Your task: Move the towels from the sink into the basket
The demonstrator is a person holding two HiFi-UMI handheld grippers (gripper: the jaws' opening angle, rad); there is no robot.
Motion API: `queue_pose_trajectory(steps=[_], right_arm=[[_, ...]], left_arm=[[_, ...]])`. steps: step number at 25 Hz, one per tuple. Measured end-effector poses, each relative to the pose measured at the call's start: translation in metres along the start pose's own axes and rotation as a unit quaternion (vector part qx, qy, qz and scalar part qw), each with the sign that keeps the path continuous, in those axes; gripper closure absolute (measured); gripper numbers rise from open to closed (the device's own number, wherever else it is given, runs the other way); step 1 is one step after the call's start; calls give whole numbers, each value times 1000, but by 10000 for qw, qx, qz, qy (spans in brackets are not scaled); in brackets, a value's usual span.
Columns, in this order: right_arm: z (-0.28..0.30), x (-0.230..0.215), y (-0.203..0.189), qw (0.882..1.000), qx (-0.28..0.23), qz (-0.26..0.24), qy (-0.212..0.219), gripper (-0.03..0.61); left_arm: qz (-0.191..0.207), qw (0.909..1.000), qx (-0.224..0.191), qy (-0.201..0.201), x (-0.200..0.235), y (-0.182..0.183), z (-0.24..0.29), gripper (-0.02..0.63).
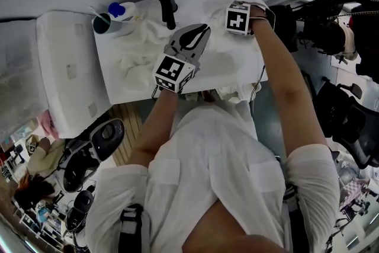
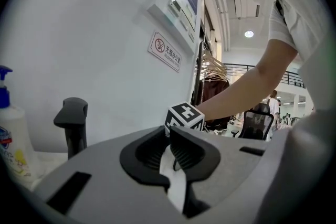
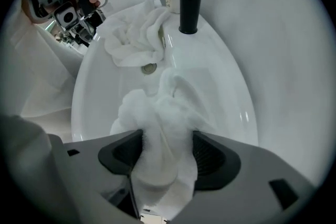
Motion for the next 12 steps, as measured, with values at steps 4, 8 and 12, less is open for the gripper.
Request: queue_pose_trajectory(steps=[4, 8, 12], right_arm=[[3, 2, 1, 9998, -28, 125, -136, 358], [5, 11, 4, 9994, -55, -85, -330, 459], [-2, 21, 4, 9972, -229, -174, -684, 499]], left_arm=[[-18, 10000, -9, 3, 2, -2, -2, 581], [-31, 10000, -21, 5, 2, -3, -4, 581], [-43, 10000, -27, 4, -1, -3, -9, 581]])
Point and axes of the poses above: the fingertips, and each gripper's own axes: z forward along the fingers, x to its left, y out of its top, the point moved 7 cm from there along -z, backward along the fingers, and after that the axes turned 4 degrees about y, right-handed, at the moved point
